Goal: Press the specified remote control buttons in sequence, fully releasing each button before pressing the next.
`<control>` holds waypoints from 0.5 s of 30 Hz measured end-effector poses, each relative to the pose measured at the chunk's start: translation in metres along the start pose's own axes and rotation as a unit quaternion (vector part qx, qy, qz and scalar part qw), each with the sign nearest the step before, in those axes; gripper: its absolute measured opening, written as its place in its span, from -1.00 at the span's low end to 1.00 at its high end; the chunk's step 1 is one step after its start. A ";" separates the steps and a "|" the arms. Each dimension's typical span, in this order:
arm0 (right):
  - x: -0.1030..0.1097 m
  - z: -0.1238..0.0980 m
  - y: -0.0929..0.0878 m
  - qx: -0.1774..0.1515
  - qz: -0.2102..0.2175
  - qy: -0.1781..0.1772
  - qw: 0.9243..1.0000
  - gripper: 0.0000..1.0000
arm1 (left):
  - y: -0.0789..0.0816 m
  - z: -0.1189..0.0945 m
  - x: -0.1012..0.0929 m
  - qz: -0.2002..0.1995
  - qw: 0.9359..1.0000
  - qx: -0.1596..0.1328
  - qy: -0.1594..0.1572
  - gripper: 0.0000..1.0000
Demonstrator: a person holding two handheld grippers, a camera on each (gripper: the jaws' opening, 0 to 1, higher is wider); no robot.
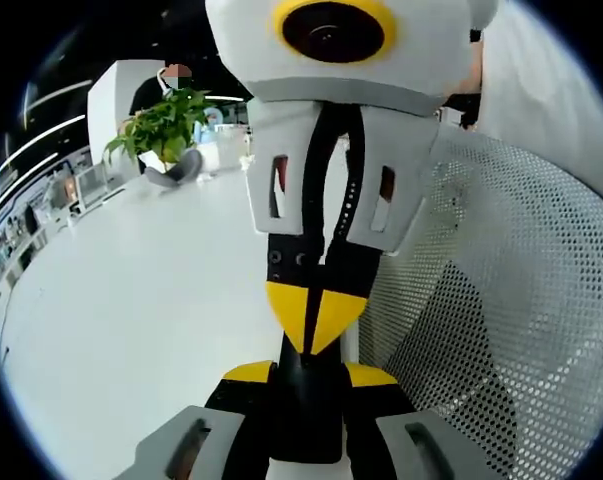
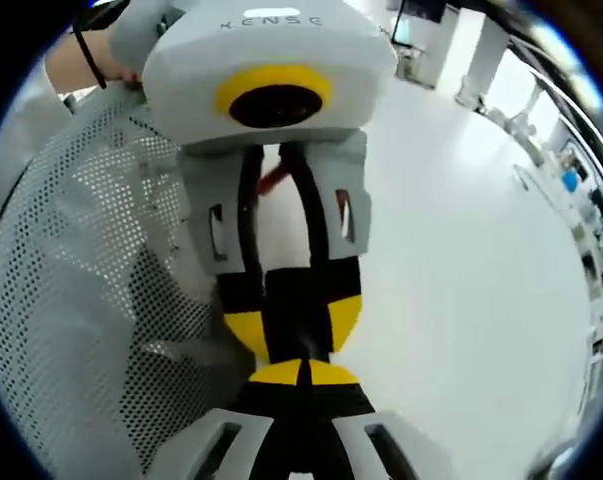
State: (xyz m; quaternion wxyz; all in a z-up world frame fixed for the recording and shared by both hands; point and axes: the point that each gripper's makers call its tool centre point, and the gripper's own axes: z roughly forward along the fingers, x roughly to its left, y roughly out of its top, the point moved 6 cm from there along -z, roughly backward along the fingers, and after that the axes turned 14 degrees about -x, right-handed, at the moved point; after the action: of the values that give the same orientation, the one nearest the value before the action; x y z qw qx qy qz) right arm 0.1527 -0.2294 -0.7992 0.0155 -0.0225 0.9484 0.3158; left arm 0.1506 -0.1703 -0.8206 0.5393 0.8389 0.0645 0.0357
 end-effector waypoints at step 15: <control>0.002 0.000 -0.001 0.000 -0.074 -0.001 0.997 -1.00 | 0.001 -0.001 0.000 0.000 1.000 0.001 0.002 -0.50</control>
State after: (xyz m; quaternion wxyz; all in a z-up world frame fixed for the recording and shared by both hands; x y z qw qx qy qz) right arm 0.1508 -0.2301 -0.7996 0.0398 -0.0919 0.9440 0.3143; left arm 0.1508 -0.1700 -0.8199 0.5383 0.8394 0.0655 0.0370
